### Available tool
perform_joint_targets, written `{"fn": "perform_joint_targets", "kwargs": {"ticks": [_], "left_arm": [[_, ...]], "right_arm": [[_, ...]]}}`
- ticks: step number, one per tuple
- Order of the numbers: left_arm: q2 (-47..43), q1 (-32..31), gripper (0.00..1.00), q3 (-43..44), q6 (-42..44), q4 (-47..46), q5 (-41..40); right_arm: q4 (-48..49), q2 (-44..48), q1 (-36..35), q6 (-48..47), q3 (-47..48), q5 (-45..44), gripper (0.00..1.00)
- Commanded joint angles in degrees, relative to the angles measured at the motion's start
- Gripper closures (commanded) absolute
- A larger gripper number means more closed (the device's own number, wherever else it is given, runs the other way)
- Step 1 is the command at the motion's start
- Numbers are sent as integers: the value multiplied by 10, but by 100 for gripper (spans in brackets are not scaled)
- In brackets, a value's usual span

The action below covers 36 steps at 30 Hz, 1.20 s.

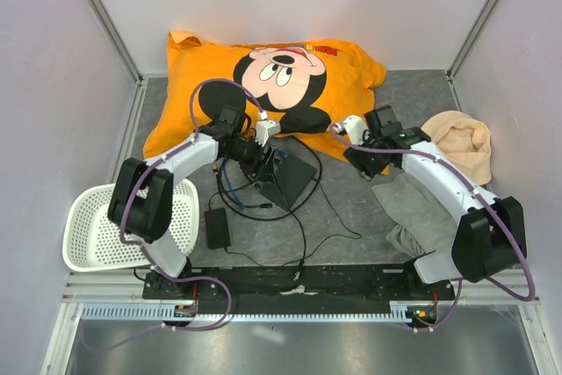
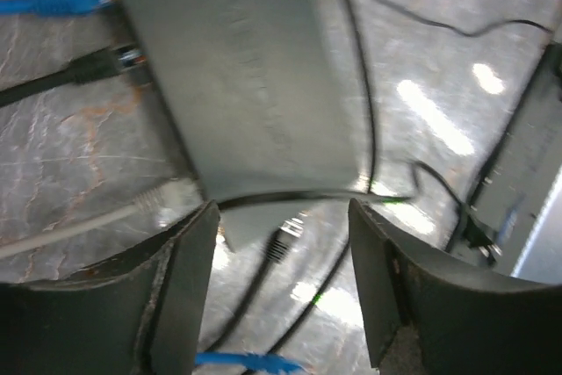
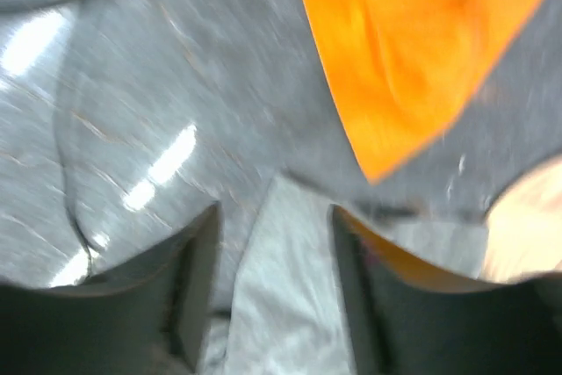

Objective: Pull the plug from the switch port

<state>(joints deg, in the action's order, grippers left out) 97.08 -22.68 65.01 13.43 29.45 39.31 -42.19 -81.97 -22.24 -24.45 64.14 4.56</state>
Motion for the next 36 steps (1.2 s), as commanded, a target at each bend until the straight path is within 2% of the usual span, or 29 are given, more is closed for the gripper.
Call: {"fn": "perform_joint_targets", "kwargs": {"ticks": [1,3,5,6,11,15,19,22,26,31,36], "left_arm": [[44,-1,35,11,-53,-33,-50],[59,-1,37,11,-87,-37,-76],[62,-1,37,6,-109,-37,-86],[63,0,37,3,-111,-40,-92],[64,-3,38,-28,-127,-47,-87],[54,-18,38,-56,-145,-46,-69],[53,-44,38,-81,-181,-56,-45],[50,-58,38,-88,-219,-68,-34],[39,-62,37,-123,-326,-110,-21],[49,-64,37,-133,-363,-121,-28],[61,-64,37,-118,-386,-111,-34]], "right_arm": [[-39,30,18,-23,-37,-16,46],[-37,36,18,-16,-49,-25,57],[-38,40,19,-20,-71,-68,59],[-35,46,20,-27,-82,-91,64],[-33,97,45,-60,-156,-155,70],[-41,96,46,-48,-148,-118,70],[-47,44,44,-7,-73,-47,69],[-52,-37,33,40,-16,43,70],[-45,-129,-12,81,28,110,76],[-14,-190,-57,126,63,166,76],[4,-210,-66,136,66,188,73]]}}
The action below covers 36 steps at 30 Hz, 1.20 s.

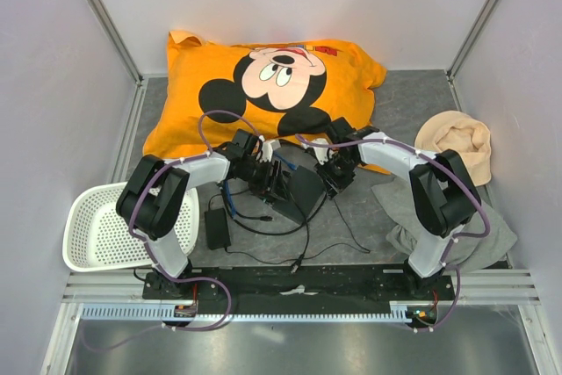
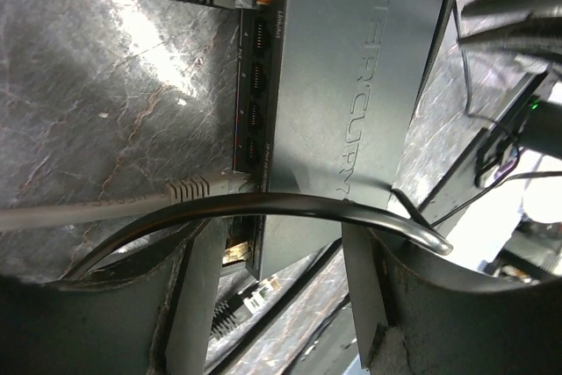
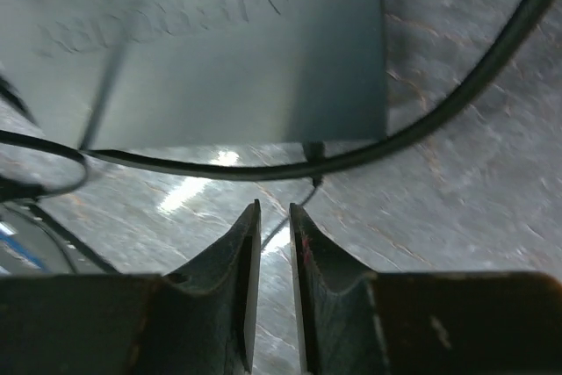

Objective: Pull the plug from the switch port

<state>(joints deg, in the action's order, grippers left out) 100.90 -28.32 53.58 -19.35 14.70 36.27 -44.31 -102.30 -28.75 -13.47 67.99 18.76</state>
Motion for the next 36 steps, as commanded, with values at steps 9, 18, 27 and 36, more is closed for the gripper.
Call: {"fn": "perform_joint_targets", "kwargs": {"ticks": [9,18,27,36], "left_arm": [[10,0,37,9,-71,46,6],[24,-5,36,14,-92,19,20],[19,-43,36,41,-68,20,26],[37,-43,36,135,-12,54,28]], "right_arm": [[90,-79,-14,47,72,39,74],[149,-150,-20,69,133,10,73],[140,-199,-23,50,211,15,71],[126,-188,-23,39,228,0,68]]}}
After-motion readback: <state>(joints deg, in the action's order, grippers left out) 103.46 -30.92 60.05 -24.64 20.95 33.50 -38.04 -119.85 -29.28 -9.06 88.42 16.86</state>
